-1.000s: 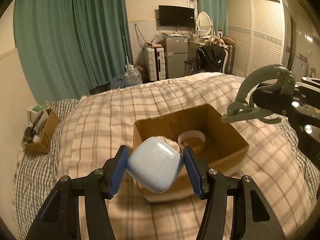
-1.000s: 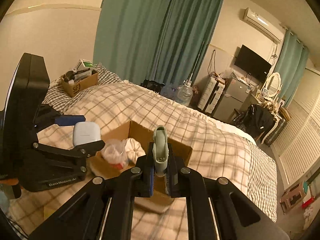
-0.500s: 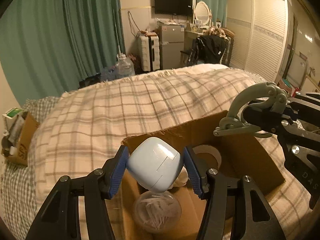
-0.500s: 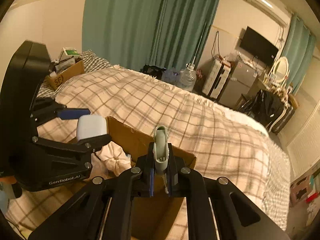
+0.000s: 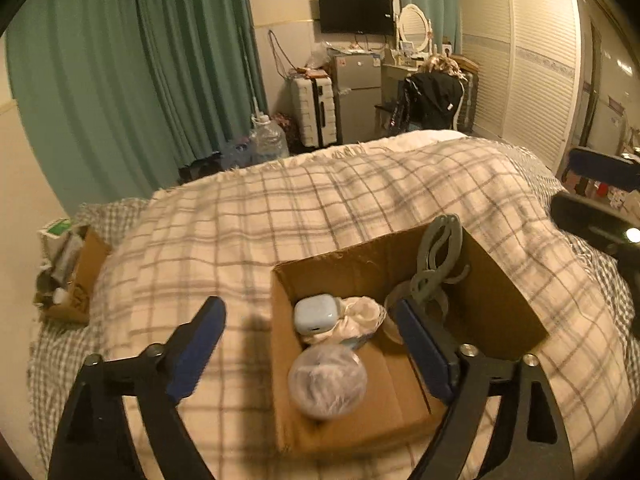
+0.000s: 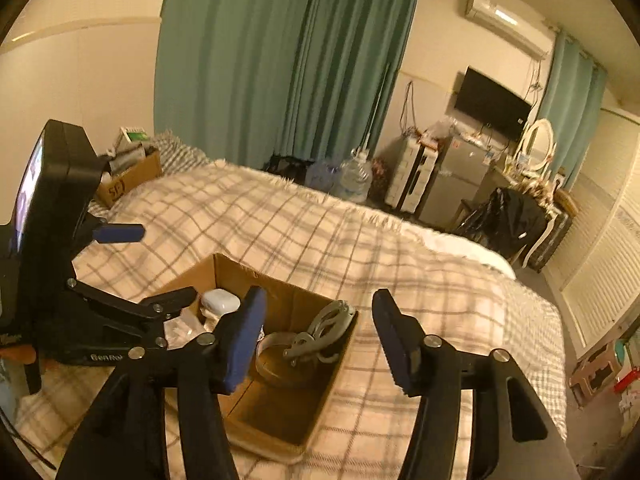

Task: Organize objects
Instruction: 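Release the earbud case and hanger clip into the box, then grasp the white cartoon figure with the right gripper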

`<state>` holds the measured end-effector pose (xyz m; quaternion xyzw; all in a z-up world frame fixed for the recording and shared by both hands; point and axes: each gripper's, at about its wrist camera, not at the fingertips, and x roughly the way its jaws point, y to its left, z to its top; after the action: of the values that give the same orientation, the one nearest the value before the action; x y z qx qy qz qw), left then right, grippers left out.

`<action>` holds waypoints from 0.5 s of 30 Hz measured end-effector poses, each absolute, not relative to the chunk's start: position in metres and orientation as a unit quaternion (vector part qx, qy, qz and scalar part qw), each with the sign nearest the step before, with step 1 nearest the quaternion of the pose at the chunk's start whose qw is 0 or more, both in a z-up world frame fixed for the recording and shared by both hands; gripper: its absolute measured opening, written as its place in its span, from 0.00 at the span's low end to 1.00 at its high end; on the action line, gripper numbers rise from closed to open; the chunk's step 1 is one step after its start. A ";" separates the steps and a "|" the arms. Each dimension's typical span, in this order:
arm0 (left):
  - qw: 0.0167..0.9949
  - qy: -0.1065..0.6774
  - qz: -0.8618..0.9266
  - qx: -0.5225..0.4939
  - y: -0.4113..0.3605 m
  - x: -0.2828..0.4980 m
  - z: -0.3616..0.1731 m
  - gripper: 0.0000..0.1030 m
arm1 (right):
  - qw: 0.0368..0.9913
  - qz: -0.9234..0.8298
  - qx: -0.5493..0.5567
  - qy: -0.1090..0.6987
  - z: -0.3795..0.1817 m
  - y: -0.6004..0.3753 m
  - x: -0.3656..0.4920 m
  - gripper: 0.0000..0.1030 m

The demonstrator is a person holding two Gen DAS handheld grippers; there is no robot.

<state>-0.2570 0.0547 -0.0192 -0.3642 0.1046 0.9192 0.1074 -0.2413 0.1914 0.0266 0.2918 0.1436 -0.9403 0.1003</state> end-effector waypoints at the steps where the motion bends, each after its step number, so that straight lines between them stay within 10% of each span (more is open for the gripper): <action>1: 0.105 0.104 0.921 -0.361 0.050 -0.250 -0.016 0.90 | 0.100 -0.941 0.288 0.145 0.032 0.191 -0.232 0.55; 15: 0.022 0.128 0.923 -0.363 -0.002 -0.125 -0.014 1.00 | 0.125 -0.933 0.285 0.179 0.033 0.174 -0.102 0.74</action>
<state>-0.1248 -0.0016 -0.0143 -0.3627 0.1277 0.9229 0.0217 -0.1018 0.1741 0.0329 0.2847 0.1788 -0.9335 0.1251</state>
